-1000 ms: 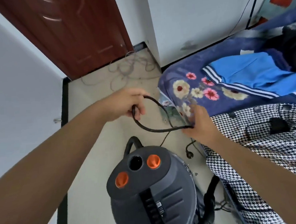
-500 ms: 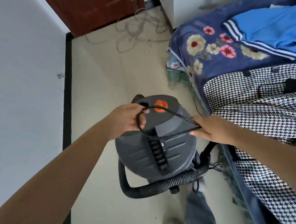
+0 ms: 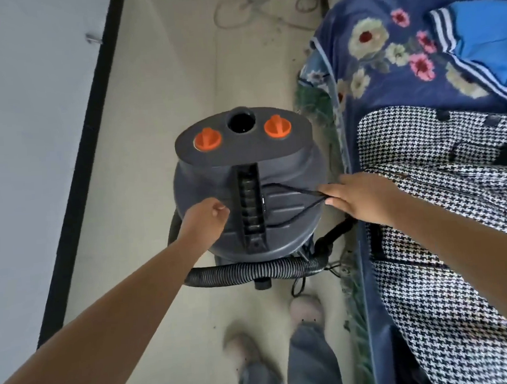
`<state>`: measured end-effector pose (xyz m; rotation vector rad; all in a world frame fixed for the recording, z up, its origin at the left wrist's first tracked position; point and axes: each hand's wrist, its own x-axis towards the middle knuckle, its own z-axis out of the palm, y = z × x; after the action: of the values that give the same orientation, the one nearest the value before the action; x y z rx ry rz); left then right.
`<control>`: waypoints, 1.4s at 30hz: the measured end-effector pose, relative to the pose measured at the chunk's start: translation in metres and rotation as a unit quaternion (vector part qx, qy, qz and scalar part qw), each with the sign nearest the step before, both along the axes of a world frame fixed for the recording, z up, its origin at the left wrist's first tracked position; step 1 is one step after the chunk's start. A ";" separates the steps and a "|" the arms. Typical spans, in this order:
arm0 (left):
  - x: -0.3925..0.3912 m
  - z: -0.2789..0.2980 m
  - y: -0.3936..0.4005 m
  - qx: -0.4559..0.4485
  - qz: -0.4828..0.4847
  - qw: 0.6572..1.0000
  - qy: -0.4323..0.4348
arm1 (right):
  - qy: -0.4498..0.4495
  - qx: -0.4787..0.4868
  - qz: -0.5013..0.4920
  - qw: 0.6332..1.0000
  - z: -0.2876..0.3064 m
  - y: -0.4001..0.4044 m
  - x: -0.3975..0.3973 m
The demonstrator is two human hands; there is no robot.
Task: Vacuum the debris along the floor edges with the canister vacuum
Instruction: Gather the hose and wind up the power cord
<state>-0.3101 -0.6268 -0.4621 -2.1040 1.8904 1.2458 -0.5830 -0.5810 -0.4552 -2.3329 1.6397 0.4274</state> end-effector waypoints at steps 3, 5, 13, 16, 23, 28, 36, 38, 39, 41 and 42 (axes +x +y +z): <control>0.001 -0.003 -0.003 -0.040 -0.002 0.998 -0.045 | -0.015 -0.013 0.047 0.999 -0.015 -0.018 0.041; 0.004 -0.010 -0.007 -0.053 -0.001 0.996 -0.069 | -0.016 -0.001 0.055 0.998 -0.019 -0.027 0.055; 0.019 -0.029 -0.015 -0.140 -0.030 0.973 -0.180 | -0.085 -0.035 0.060 0.994 -0.033 -0.022 0.064; 0.049 -0.029 -0.016 -0.152 -0.036 0.960 -0.232 | -0.086 -0.108 0.058 0.989 -0.039 -0.017 0.060; 0.158 -0.031 -0.008 -0.030 0.082 0.938 -0.336 | -0.093 -0.119 0.030 0.988 -0.051 0.003 0.068; 0.121 -0.035 0.000 -0.106 -0.048 0.960 -0.254 | -0.185 -0.085 0.000 0.979 -0.056 -0.002 0.074; 0.026 -0.037 0.012 -0.218 -0.387 0.892 -0.087 | -0.199 -0.103 -0.074 0.972 -0.064 0.004 0.079; 0.032 -0.045 0.017 -0.253 -0.388 0.876 -0.130 | -0.200 -0.087 -0.093 0.972 -0.061 0.008 0.082; 0.038 -0.049 0.019 -0.268 -0.393 0.870 -0.131 | -0.206 -0.088 -0.095 0.970 -0.061 0.011 0.083; 0.048 -0.051 0.022 -0.295 -0.395 0.860 -0.135 | -0.213 -0.110 -0.104 0.965 -0.061 0.018 0.086; 0.055 -0.051 0.023 -0.296 -0.391 0.860 -0.144 | -0.222 -0.123 -0.122 0.959 -0.058 0.022 0.089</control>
<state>-0.2550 -0.6036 -0.5133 -1.2417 2.7360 0.1752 -0.4945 -0.5587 -0.5129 -2.1319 1.7897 -0.3477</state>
